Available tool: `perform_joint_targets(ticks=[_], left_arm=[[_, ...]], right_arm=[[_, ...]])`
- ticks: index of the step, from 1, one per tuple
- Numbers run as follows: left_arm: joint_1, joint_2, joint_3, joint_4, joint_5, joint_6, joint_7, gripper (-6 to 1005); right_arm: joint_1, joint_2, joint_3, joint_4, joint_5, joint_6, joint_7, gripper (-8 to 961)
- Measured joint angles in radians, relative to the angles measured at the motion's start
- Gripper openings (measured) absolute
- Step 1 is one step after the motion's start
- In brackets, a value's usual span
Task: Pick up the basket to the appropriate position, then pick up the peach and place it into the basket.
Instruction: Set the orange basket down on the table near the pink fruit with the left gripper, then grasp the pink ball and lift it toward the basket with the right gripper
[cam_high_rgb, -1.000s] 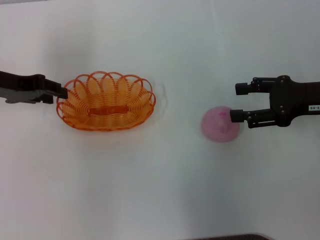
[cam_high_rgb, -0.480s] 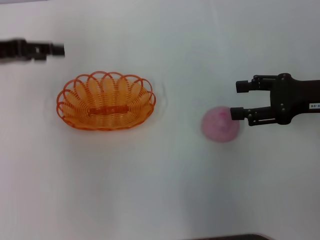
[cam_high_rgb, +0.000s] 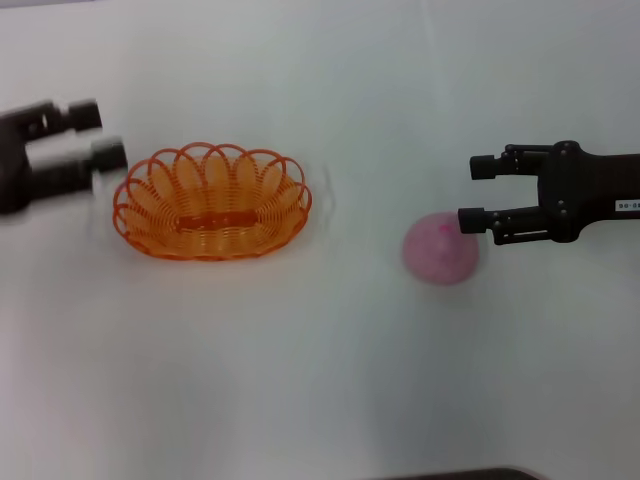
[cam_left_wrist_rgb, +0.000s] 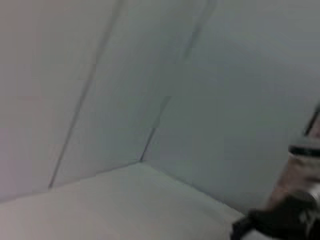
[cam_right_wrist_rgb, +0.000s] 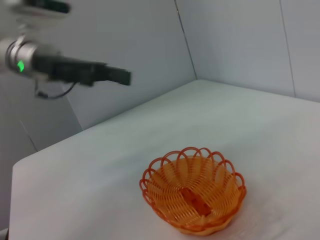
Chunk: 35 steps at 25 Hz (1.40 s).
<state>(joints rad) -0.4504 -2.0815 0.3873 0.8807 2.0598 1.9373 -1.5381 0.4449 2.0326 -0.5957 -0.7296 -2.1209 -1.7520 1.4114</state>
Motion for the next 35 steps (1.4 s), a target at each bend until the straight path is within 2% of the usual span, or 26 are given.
perform_joint_targets(ticks=[2, 3, 5, 16, 23, 26, 30, 35], left_arm=[[0.058, -0.029, 0.002, 0.002, -0.011, 0.008, 0.163, 750], [0.058, -0.029, 0.002, 0.002, -0.011, 0.008, 0.163, 750], [0.119, -0.056, 0.006, 0.004, -0.009, -0.011, 0.261, 750], [0.213, -0.071, -0.006, 0.009, 0.041, -0.033, 0.324, 750], [0.223, -0.079, -0.012, -0.022, 0.075, -0.076, 0.324, 762], [0.222, -0.080, -0.009, -0.040, 0.079, -0.091, 0.324, 804], [0.221, -0.080, -0.005, -0.054, 0.080, -0.095, 0.324, 860], [0.219, -0.080, -0.004, -0.054, 0.080, -0.090, 0.322, 888]], right_arm=[[0.004, 0.000, 0.000, 0.000, 0.000, 0.000, 0.003, 855], [0.006, 0.000, 0.000, 0.000, 0.000, 0.000, 0.006, 855], [0.009, 0.001, 0.001, 0.000, 0.000, 0.000, 0.014, 855], [0.032, -0.010, -0.005, 0.000, -0.005, 0.009, 0.101, 855], [0.063, -0.012, -0.004, -0.006, -0.001, 0.013, 0.181, 855], [0.094, -0.020, -0.006, -0.014, -0.001, 0.007, 0.235, 855], [0.131, -0.021, -0.011, -0.094, -0.005, -0.035, 0.310, 851], [0.196, -0.015, -0.052, -0.334, -0.043, -0.120, 0.477, 835]])
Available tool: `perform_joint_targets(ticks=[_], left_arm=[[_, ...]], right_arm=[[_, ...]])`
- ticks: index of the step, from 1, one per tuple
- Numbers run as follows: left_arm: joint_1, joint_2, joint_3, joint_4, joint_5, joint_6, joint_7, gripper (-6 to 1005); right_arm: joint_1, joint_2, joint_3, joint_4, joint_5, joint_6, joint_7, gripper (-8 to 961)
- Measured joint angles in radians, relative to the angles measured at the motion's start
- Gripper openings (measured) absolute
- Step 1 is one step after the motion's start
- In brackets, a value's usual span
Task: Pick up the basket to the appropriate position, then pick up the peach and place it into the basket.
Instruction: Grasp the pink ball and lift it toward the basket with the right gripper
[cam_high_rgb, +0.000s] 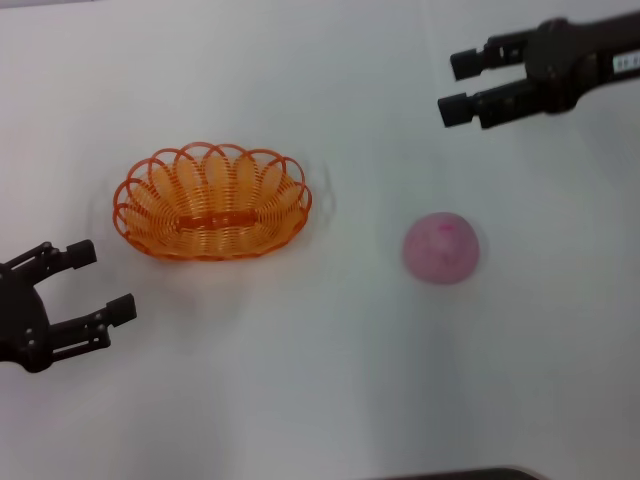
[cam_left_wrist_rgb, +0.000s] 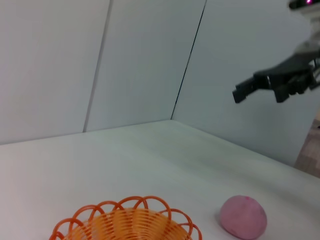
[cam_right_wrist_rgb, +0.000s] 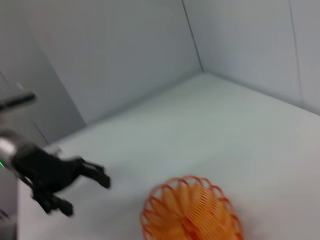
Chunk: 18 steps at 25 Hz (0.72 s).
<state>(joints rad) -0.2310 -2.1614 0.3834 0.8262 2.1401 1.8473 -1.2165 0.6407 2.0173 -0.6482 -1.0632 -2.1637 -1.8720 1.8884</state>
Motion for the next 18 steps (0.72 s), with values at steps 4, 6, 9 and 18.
perform_joint_targets(ticks=[4, 6, 9, 18], left_arm=[[-0.001, 0.000, 0.001, 0.000, 0.000, -0.007, -0.004, 888], [-0.002, 0.000, 0.002, -0.001, 0.000, -0.008, -0.005, 887], [-0.003, 0.000, 0.001, -0.001, 0.000, -0.010, -0.008, 887], [-0.010, 0.000, 0.000, -0.001, 0.000, -0.013, -0.026, 887]], right_arm=[[0.062, 0.013, -0.085, -0.173, -0.141, -0.022, 0.118, 822], [0.092, 0.024, -0.119, -0.196, -0.224, -0.034, 0.136, 815], [0.129, 0.048, -0.189, -0.191, -0.370, -0.027, 0.154, 806], [0.125, 0.071, -0.439, -0.064, -0.470, 0.123, 0.221, 777]])
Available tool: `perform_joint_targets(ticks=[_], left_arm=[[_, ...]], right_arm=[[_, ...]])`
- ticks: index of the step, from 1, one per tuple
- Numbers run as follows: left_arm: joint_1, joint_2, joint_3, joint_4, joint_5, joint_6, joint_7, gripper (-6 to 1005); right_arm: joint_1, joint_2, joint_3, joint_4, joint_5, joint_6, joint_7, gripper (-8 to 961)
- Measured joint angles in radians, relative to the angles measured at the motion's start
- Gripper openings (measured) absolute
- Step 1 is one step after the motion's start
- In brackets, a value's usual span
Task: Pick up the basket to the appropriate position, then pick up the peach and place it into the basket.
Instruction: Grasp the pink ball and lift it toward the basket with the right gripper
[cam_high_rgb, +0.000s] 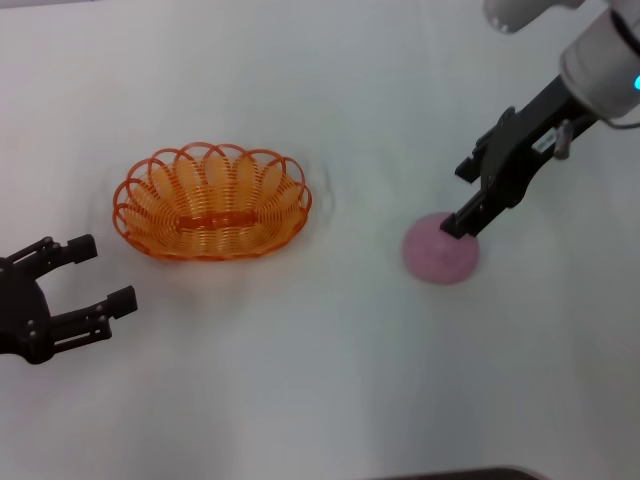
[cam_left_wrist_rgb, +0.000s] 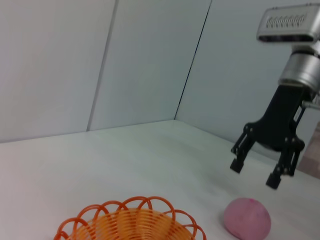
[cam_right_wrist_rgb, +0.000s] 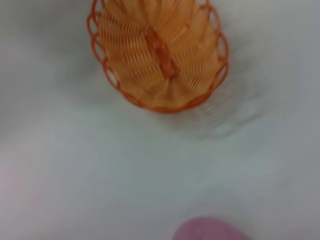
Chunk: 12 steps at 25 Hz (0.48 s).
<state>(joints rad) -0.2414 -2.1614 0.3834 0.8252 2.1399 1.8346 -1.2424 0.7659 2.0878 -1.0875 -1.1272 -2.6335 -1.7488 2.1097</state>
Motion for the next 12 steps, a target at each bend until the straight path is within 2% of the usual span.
perform_joint_targets(ticks=[12], left_arm=[[-0.003, 0.000, 0.000, -0.001, -0.007, 0.020, -0.012, 886]], right_arm=[[-0.003, 0.005, -0.141, 0.099, -0.004, 0.090, 0.037, 738]])
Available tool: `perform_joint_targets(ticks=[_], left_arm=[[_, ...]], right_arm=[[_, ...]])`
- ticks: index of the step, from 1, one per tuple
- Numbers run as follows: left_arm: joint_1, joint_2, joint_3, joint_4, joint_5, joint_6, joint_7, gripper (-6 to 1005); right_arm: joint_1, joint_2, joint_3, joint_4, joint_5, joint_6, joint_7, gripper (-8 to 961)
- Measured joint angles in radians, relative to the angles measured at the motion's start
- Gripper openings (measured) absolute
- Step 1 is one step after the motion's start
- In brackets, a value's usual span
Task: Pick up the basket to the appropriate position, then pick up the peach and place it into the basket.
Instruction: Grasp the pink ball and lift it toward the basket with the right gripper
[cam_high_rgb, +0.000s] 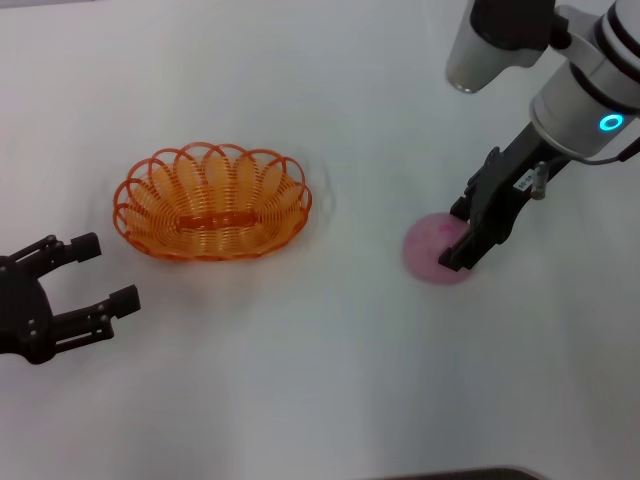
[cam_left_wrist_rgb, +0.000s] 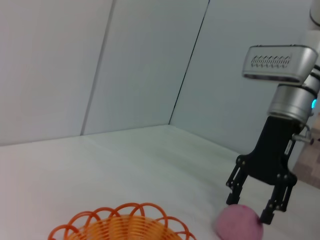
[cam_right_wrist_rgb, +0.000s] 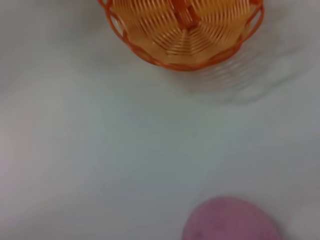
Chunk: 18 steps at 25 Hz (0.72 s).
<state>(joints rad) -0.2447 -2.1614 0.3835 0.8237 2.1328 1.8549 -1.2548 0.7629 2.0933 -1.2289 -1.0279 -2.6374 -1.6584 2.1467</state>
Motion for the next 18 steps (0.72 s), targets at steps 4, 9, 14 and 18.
perform_joint_targets(ticks=[4, 9, 14, 18], left_arm=[[-0.003, 0.000, 0.000, 0.000, -0.002, 0.006, -0.016, 885], [-0.005, 0.000, 0.000, 0.000, -0.002, 0.007, -0.020, 885], [-0.006, 0.000, 0.000, 0.000, -0.002, 0.008, -0.021, 885], [-0.005, 0.000, 0.000, 0.000, 0.003, 0.008, -0.021, 884]], right_arm=[[-0.001, 0.000, -0.018, 0.007, 0.002, 0.013, 0.004, 726], [0.000, 0.001, -0.021, 0.011, 0.005, 0.015, 0.004, 623], [0.004, 0.001, -0.022, 0.011, 0.005, 0.007, 0.004, 406], [0.006, 0.001, -0.023, 0.004, 0.005, -0.012, 0.013, 251]])
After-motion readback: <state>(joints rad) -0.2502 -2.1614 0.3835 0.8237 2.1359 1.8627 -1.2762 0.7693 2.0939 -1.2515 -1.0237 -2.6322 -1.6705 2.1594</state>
